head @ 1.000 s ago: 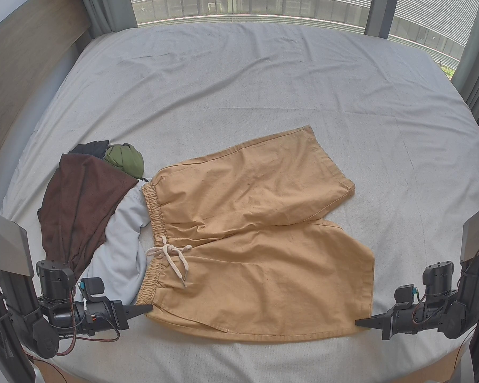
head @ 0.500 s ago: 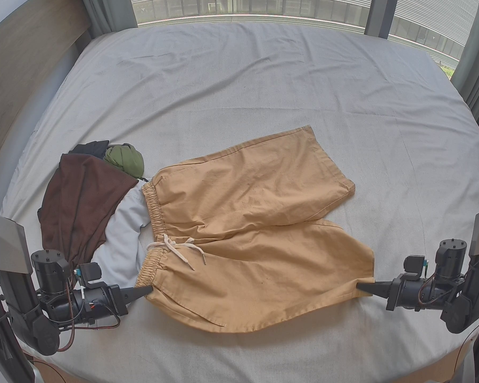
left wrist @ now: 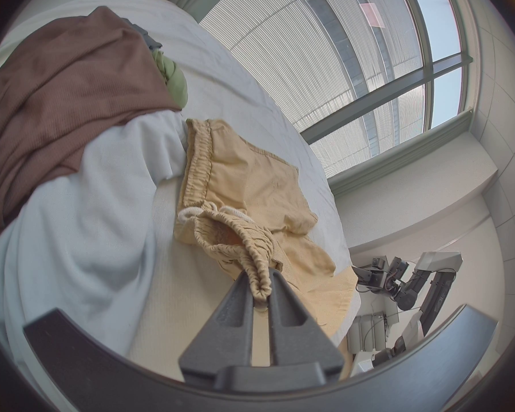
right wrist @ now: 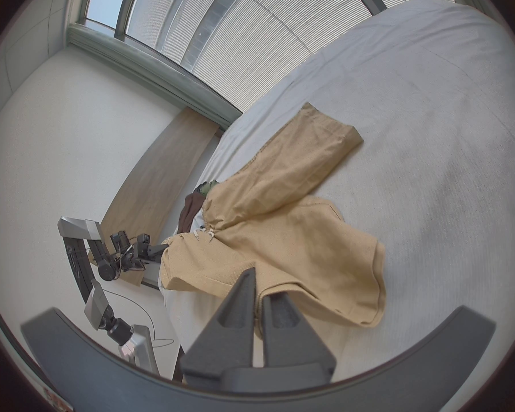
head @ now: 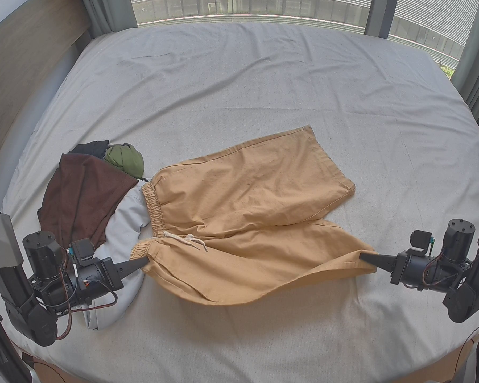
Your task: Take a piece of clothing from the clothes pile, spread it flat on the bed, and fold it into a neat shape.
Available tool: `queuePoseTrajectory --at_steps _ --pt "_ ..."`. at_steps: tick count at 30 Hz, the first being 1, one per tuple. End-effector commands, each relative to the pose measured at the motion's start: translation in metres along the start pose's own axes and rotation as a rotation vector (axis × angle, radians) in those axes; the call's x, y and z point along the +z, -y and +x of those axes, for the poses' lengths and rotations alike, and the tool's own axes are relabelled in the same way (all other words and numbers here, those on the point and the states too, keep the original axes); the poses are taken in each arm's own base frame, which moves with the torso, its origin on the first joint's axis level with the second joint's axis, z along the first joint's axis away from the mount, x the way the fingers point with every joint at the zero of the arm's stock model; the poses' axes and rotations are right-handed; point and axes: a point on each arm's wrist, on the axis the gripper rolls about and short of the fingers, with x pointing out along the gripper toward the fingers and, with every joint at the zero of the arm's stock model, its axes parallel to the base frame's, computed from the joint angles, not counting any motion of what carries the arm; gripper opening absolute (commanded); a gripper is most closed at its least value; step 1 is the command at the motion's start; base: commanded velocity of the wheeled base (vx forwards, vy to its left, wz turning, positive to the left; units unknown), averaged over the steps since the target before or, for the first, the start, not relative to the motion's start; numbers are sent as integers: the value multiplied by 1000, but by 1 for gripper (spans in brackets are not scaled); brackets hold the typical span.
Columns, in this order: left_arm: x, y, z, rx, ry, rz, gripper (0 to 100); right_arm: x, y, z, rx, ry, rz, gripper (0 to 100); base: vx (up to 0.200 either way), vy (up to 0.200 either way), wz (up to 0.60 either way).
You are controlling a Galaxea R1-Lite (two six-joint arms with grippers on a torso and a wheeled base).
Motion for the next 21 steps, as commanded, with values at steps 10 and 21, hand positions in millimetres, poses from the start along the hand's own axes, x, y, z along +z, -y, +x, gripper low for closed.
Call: queuePoseTrajectory --at_steps 10,21 --pt "19 6 10 13 108 -4 0 45 -1 14 56 147 -14 0 0 0 0" --pt "25 11 20 31 162 -9 0 89 -2 28 114 264 -30 0 0 0 0"
